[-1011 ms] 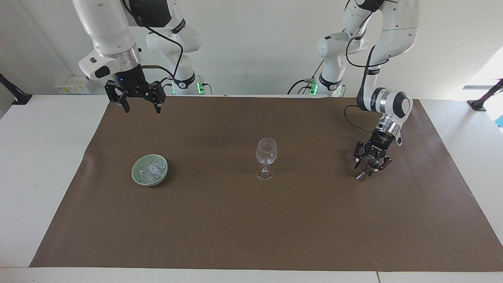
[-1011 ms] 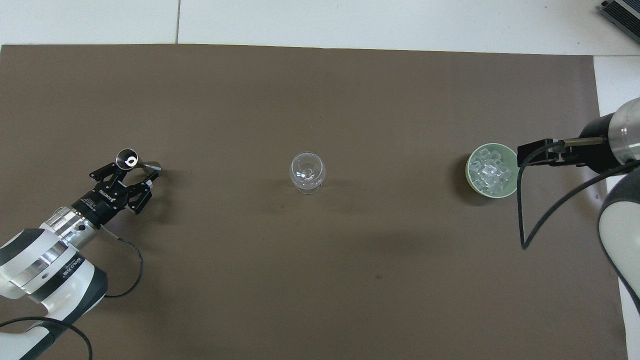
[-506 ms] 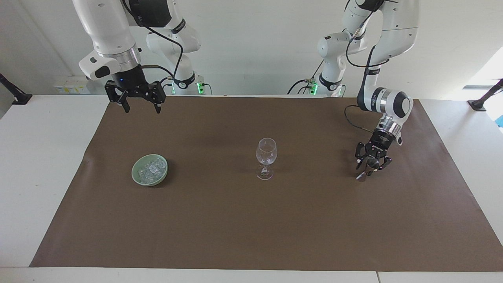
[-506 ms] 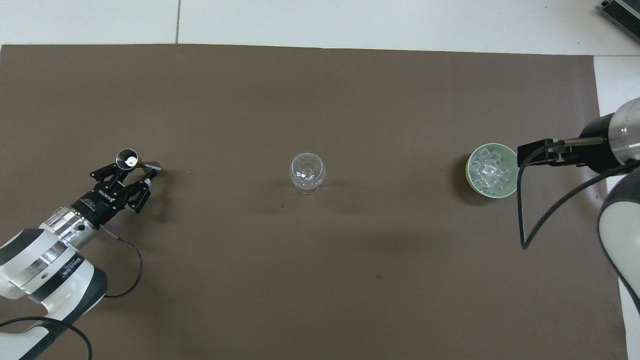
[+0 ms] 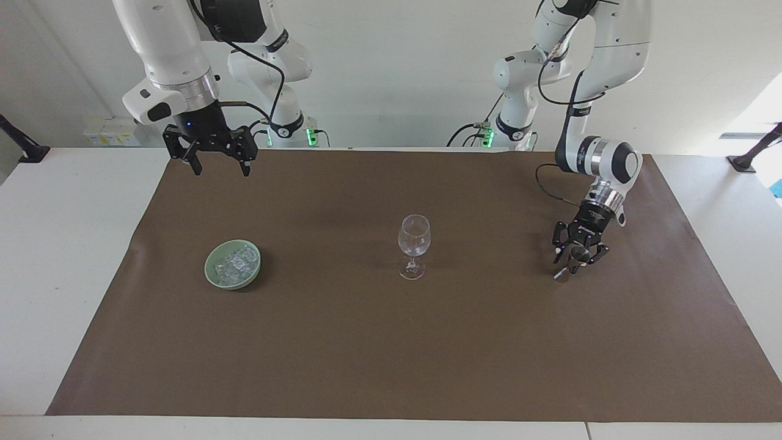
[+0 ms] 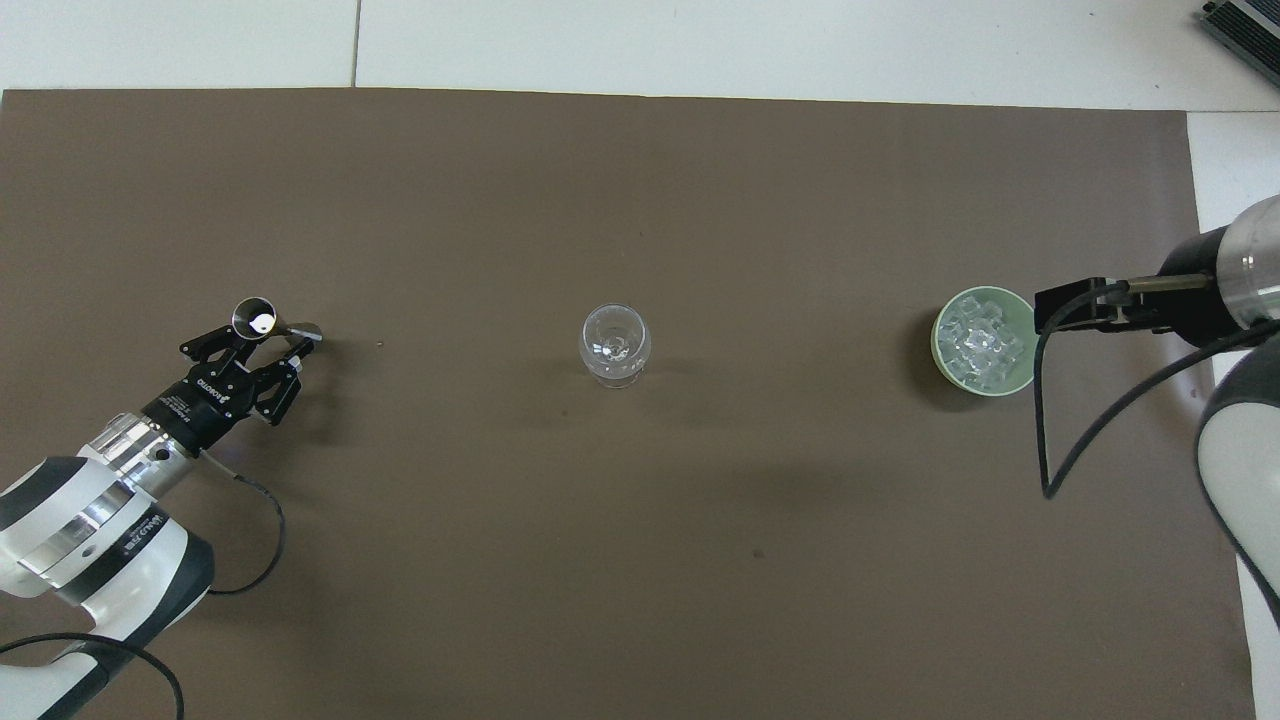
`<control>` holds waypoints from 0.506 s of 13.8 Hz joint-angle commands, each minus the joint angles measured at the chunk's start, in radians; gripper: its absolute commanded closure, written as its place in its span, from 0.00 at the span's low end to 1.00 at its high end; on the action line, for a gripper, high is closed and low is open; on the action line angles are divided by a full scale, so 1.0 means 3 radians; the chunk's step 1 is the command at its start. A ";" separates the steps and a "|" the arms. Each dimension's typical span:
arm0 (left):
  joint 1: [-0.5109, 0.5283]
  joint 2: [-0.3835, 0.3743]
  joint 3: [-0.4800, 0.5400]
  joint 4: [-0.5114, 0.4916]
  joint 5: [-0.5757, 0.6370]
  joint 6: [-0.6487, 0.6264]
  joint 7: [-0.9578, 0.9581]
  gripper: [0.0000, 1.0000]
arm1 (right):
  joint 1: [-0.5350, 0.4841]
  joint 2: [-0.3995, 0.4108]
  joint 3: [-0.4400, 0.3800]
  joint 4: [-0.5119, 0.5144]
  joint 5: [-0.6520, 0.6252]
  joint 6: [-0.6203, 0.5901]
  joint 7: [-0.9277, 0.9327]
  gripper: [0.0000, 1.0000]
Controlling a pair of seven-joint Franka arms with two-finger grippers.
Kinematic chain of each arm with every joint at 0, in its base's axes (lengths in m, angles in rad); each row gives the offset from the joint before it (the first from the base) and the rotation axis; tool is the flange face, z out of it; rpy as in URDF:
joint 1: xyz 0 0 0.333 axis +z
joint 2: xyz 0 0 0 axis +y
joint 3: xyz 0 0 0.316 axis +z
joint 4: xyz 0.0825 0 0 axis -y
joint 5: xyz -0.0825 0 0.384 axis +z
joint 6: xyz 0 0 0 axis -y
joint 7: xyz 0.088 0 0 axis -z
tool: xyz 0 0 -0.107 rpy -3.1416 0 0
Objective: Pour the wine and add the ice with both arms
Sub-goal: 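Close the left gripper on the silver cup and lift it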
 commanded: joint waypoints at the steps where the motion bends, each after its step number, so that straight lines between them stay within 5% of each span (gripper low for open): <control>1: 0.0007 -0.0007 0.0011 -0.0013 -0.0092 -0.0061 0.0062 0.59 | 0.0003 -0.0036 -0.0007 -0.0031 0.0019 -0.0027 0.0017 0.00; 7: 0.0027 -0.0007 0.0011 -0.0008 -0.0098 -0.0045 0.0062 0.97 | 0.0003 -0.0036 -0.0007 -0.0031 0.0019 -0.0027 0.0017 0.00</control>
